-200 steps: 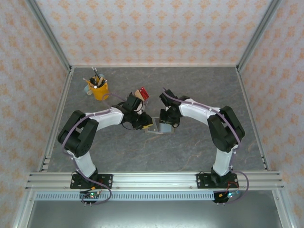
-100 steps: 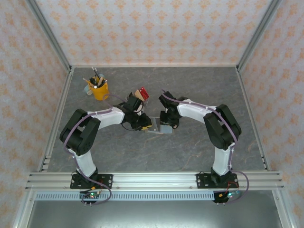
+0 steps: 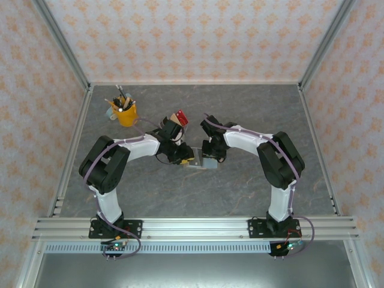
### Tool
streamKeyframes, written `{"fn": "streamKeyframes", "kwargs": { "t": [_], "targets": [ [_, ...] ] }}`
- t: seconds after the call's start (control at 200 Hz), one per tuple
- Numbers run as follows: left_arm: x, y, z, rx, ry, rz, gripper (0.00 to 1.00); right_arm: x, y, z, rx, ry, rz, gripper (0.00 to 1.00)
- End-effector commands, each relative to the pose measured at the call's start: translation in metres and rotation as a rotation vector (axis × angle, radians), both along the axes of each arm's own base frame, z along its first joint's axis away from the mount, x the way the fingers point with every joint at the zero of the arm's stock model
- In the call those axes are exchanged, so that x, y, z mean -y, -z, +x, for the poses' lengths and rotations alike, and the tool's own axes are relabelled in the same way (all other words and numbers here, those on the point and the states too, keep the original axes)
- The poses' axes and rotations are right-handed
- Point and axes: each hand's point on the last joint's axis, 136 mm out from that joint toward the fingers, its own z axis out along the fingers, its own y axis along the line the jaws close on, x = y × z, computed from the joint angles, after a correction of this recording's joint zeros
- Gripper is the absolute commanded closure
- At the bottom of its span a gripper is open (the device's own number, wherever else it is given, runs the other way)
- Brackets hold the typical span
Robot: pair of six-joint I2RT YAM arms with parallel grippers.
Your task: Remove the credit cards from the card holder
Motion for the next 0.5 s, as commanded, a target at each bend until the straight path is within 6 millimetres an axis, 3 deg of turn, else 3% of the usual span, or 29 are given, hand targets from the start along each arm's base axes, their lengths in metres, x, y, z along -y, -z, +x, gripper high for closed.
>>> {"fn": "streamKeyframes", "kwargs": {
  "t": [0.0,0.495],
  "targets": [
    [0.006,0.002,-0.002,-0.004,0.036,0.0,0.71,0.009,0.025,-0.015,-0.071,0.006,-0.054,0.69],
    [0.028,-0.029,0.004,0.059,0.077,-0.15,0.72,0.001,0.017,-0.011,-0.052,0.011,-0.012,0.73]
  ]
}}
